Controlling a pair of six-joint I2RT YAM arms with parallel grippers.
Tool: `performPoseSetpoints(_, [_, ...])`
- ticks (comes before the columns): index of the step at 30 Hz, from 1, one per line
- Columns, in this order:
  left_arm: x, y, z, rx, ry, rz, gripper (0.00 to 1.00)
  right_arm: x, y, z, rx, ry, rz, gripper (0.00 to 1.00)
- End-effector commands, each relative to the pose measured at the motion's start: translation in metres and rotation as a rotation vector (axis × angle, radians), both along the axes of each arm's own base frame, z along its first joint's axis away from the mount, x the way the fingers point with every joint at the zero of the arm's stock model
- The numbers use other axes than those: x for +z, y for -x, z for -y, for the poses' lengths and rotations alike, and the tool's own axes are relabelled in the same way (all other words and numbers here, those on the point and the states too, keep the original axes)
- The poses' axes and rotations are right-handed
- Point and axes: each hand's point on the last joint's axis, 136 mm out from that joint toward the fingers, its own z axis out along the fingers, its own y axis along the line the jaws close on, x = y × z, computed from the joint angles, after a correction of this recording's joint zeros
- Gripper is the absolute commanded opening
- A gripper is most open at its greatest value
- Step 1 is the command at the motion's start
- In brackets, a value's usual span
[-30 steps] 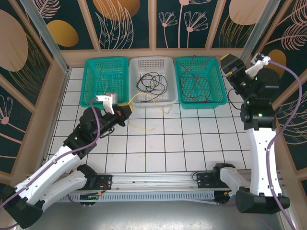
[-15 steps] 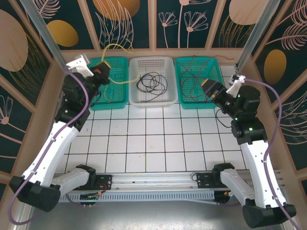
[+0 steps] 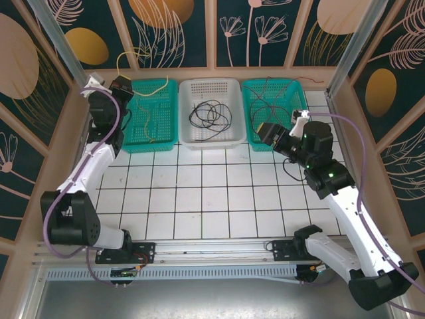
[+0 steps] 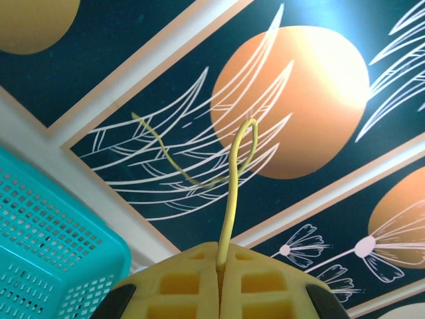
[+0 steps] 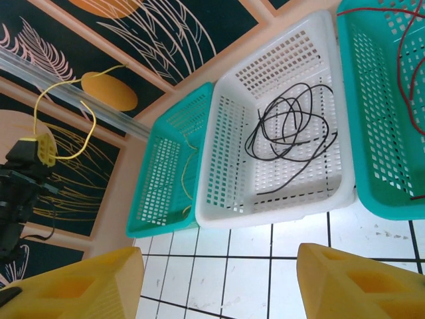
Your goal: Untangle the cables
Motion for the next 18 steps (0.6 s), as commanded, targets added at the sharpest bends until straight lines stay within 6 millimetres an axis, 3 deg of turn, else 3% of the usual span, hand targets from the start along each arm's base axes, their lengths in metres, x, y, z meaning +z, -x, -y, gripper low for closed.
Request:
performPoseSetpoints(1, [-0.029,-0.008,-0.002,-0.008,0.040,-0.007,0.00,-0.008,-0.001,0.004,-0.014,0.048,0.010,0.62])
performPoseSetpoints(2, [-0.039,-0.009,-0.002,-0.006,0.040,-0.024,0.00,-0.009,-0.001,0.004,-0.016,0.052,0.010,0.62])
performPoseSetpoints(3, [-0.061,-0.007,-0.003,-0.003,0.039,-0.064,0.16,-0.011,-0.001,0.005,-0.018,0.055,0.007,0.62])
performPoseSetpoints(4, [-0.077,-0.004,-0.004,0.002,0.041,-0.093,0.42,-0.013,-0.001,0.006,-0.022,0.058,0.004,0.62])
performPoseSetpoints(5, [-0.093,-0.001,-0.005,0.008,0.044,-0.124,0.60,-0.015,-0.001,0.006,-0.025,0.062,0.000,0.62])
performPoseSetpoints(6, [-0.101,0.001,-0.003,-0.001,0.042,-0.132,0.69,-0.016,-0.001,0.007,-0.028,0.064,-0.002,0.62])
performPoseSetpoints(9, [-0.118,0.009,0.004,-0.049,0.000,-0.153,0.84,-0.020,-0.002,0.008,-0.037,0.072,-0.010,0.62])
performPoseSetpoints(12, [-0.123,0.020,0.001,-0.031,-0.032,-0.184,0.91,-0.018,-0.003,0.009,-0.045,0.075,-0.006,0.62])
performPoseSetpoints(15, [-0.112,0.029,-0.002,-0.021,-0.072,-0.185,0.98,-0.013,-0.005,0.010,-0.053,0.071,0.001,0.62])
performPoseSetpoints(18, [-0.096,0.035,-0.001,-0.032,-0.125,-0.189,0.99,-0.007,-0.006,0.012,-0.064,0.069,0.011,0.62])
